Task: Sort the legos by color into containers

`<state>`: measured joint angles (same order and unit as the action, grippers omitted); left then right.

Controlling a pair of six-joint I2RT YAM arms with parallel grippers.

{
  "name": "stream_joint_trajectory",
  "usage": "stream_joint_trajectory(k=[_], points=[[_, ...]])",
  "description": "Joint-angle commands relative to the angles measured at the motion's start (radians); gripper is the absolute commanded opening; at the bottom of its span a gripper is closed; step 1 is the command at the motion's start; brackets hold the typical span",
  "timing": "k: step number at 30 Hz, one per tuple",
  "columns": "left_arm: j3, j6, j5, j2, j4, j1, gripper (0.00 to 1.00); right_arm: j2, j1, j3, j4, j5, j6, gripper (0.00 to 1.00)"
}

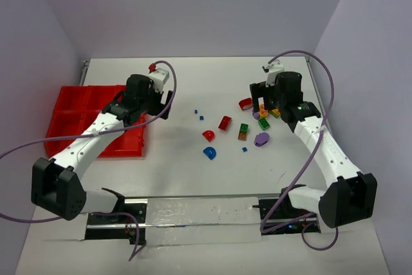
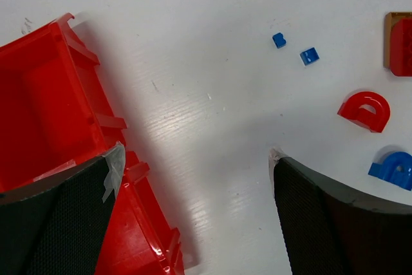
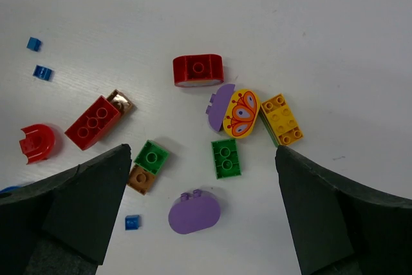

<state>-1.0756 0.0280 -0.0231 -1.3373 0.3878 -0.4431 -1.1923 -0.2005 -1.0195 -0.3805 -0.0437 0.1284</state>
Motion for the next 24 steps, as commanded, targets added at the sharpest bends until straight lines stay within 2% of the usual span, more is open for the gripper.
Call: stream_joint_trajectory(k=[1, 5, 9, 14, 16, 17, 19, 24], points=[[0.007, -0.005, -0.088, 0.014, -0.078, -0.032, 0.99, 0.022, 0.019, -0.006, 0.035, 0.014, -0.027, 1.00], [-0.028, -0.018, -0.152, -0.035, -0.076, -0.083, 0.99, 0.028, 0.067, -0.006, 0.034, 0.000, -0.053, 1.00], [-0.070, -0.031, -0.240, -0.112, -0.080, -0.213, 0.99, 0.031, 0.113, 0.000, 0.019, -0.027, -0.072, 1.00], [-0.182, -0.130, -0.301, -0.261, 0.005, -0.380, 0.99, 0.035, 0.153, 0.012, -0.001, -0.019, -0.081, 1.00], [-0.241, -0.187, -0.314, -0.334, 0.059, -0.443, 0.97, 0.042, 0.161, 0.018, -0.005, -0.016, -0.081, 1.00], [-0.272, -0.217, -0.300, -0.363, 0.082, -0.467, 0.92, 0.042, 0.164, 0.020, -0.006, -0.016, -0.081, 1.00], [-0.333, -0.257, -0.302, -0.422, 0.127, -0.489, 0.88, 0.043, 0.165, 0.024, -0.007, -0.015, -0.083, 1.00], [-0.425, -0.318, -0.275, -0.535, 0.172, -0.520, 0.88, 0.040, 0.167, 0.019, -0.011, -0.014, -0.087, 1.00]])
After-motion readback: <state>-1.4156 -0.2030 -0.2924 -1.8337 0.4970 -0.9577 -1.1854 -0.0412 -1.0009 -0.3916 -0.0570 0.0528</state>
